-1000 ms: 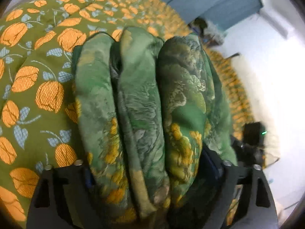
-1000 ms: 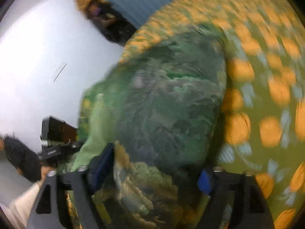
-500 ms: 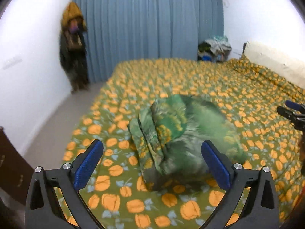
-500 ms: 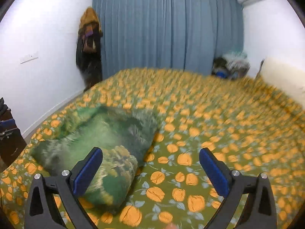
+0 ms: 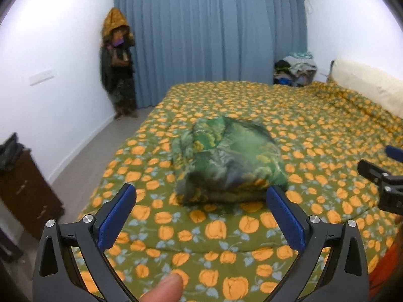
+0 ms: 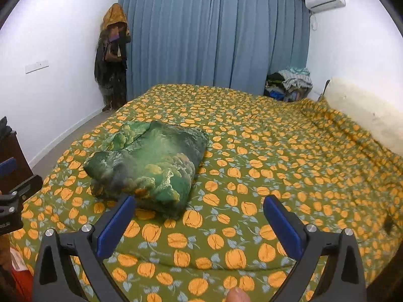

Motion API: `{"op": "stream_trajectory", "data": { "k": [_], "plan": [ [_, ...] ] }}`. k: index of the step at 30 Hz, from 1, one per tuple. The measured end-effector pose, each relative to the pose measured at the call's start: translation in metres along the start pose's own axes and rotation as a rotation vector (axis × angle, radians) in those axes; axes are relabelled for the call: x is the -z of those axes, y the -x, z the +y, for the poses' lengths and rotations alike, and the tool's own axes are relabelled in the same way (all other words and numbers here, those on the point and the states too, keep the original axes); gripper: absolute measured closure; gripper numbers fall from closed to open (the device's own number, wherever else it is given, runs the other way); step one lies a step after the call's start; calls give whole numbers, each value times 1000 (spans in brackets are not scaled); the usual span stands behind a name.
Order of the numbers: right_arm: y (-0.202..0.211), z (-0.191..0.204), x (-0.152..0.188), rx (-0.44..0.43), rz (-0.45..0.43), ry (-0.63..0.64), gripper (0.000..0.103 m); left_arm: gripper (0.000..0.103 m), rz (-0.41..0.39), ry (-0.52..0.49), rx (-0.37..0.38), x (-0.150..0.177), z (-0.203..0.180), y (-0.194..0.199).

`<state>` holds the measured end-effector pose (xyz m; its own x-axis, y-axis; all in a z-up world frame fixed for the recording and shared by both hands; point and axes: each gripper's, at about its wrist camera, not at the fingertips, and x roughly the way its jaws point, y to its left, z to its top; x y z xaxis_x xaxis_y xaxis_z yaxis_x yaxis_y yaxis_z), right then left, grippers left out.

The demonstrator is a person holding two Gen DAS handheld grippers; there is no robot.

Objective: Fold large clothes

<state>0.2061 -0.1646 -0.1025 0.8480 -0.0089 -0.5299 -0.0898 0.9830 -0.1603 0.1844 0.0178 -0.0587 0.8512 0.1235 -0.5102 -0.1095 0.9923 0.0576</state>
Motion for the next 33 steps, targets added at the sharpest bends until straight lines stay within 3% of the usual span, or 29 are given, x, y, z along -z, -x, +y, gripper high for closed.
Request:
{"op": "stream_trajectory", "data": {
  "k": [4, 10, 19, 26, 33],
  "plan": [
    [17, 7, 3, 33, -7, 15, 0, 0, -16, -13, -27, 7, -11, 19],
    [29, 10, 8, 27, -7, 12, 0, 0, 77, 88, 30, 7, -4, 24],
    [42, 17, 18, -21, 26, 40, 0, 0, 121, 17, -6, 11, -20, 29],
    [52, 19, 18, -52, 43, 47, 0, 0, 156, 54, 17, 8, -16, 29],
    [57, 21, 15, -73, 57, 40, 0, 0, 140, 31, 4, 6, -21, 35]
  ]
}}
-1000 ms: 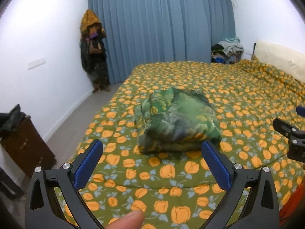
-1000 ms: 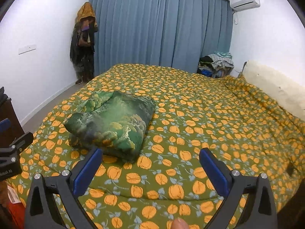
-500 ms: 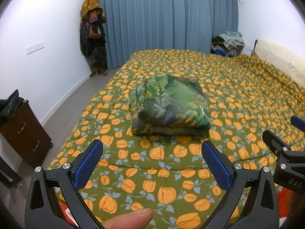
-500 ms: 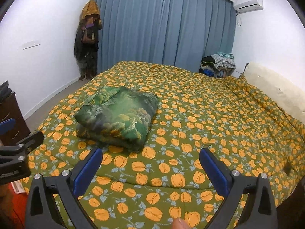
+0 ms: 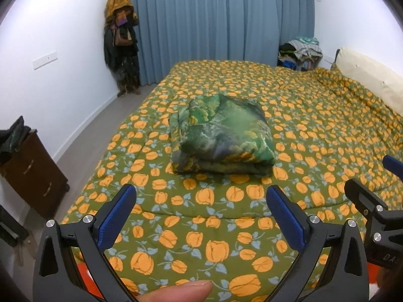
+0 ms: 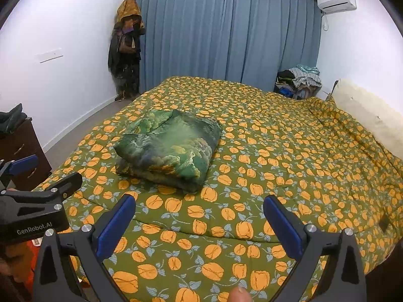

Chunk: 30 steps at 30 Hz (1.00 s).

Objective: Fold large clothes

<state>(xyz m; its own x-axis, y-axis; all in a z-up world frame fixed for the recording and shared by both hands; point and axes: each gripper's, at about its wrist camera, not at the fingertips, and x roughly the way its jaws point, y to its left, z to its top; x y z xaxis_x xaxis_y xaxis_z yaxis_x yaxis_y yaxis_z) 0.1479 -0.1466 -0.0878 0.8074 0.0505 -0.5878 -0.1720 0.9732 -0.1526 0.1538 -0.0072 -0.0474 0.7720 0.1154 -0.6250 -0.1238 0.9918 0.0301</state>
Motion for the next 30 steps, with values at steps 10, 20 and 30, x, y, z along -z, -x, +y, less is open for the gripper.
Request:
{"op": "stream_trajectory", "data": {
  "k": [10, 20, 30],
  "plan": [
    [1, 0, -2, -2, 21, -3, 0, 0, -19, 0, -20, -3, 0, 9],
    [4, 2, -2, -11, 20, 1, 0, 0, -13, 9, 1, -4, 2, 10],
    [5, 6, -1, -23, 25, -2, 0, 0, -18, 12, 1, -5, 2, 10]
  ]
}}
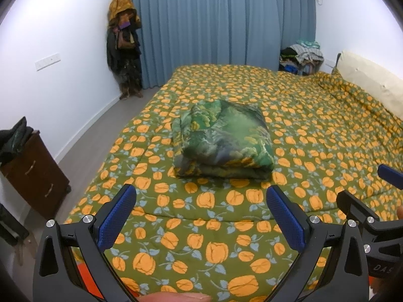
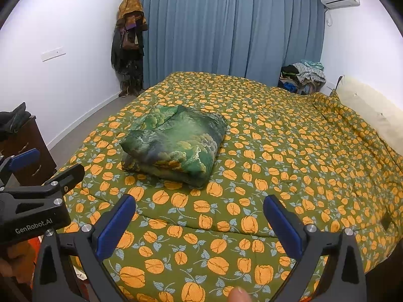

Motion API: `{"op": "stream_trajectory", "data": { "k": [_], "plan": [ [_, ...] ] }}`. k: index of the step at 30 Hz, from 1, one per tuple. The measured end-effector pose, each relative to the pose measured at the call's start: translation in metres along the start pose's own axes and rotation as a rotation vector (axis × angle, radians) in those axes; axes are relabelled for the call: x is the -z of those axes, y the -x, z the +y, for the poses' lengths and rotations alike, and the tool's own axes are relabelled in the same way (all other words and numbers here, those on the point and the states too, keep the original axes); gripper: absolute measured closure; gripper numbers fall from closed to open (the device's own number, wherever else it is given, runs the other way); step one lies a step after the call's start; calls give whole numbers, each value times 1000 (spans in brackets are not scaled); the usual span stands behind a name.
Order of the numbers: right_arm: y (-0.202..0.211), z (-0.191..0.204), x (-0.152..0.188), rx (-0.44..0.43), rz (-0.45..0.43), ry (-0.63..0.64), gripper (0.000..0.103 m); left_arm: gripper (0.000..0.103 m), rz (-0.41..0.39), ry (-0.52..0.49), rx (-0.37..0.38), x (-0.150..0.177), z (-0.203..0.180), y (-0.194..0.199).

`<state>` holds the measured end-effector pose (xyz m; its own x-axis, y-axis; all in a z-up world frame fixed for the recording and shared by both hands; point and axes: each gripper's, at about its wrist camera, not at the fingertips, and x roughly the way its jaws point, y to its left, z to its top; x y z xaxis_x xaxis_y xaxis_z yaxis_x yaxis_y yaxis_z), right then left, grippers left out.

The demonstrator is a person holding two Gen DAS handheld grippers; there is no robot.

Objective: Fold large clothes

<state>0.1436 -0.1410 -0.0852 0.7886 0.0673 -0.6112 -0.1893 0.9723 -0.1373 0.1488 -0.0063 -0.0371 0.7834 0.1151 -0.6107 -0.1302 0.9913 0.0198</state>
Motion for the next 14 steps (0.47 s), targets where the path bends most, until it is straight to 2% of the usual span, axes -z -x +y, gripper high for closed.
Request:
{"op": "stream_trajectory", "data": {
  "k": [14],
  "plan": [
    [0, -3, 1, -3, 1, -3, 0, 1, -2, 10, -22, 0, 1, -1]
  ]
}}
